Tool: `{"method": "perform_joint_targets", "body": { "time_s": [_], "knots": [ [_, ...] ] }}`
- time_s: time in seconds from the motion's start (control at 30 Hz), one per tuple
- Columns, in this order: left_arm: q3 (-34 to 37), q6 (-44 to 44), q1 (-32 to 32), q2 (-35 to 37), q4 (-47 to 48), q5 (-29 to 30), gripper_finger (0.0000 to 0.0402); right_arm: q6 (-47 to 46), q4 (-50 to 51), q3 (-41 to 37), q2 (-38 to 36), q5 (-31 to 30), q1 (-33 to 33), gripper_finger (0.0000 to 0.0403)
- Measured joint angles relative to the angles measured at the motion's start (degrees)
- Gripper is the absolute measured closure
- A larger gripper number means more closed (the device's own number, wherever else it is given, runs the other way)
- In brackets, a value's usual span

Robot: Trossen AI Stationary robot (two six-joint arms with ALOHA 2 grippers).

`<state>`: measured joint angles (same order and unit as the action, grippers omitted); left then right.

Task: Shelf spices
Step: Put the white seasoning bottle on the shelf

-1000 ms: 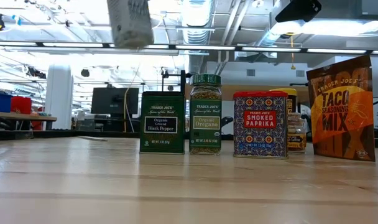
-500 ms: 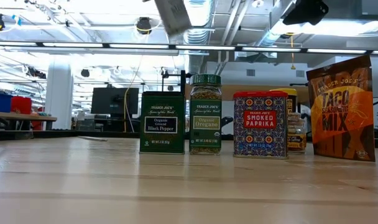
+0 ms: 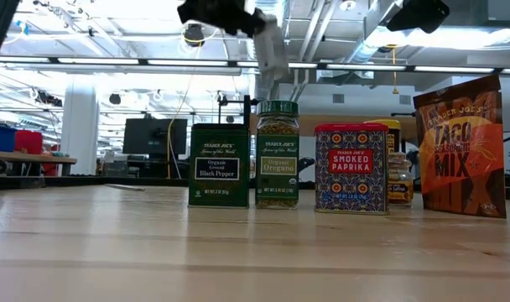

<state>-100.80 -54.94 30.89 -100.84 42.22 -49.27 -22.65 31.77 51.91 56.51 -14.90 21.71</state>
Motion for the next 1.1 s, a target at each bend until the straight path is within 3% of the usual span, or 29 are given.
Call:
{"method": "perform_joint_targets", "body": {
  "time_s": [0.17, 0.33, 0.77, 1.1],
  "knots": [
    [-0.08, -2.86, 0.31, -2.44, 0.32, 0.31, 0.0223, -0.25, -0.09, 0.0, 0.0, -0.03, 0.0, 0.0037],
    [-0.13, 0.02, 0.66, -3.58, -1.94, 7.68, 0.0223, -0.23, -0.44, 0.02, 0.0, -0.11, -0.07, 0.0037],
    [-0.13, 9.78, 1.18, -4.3, -4.14, 7.7, 0.0213, 0.04, -1.0, -0.01, 0.0, -0.17, -0.11, 0.0037],
    [-0.1, 9.6, 0.66, -4.29, -4.63, 9.44, 0.0196, 0.15, -0.96, -0.01, 0.0, -0.17, -0.11, 0.0037]
  ]
}}
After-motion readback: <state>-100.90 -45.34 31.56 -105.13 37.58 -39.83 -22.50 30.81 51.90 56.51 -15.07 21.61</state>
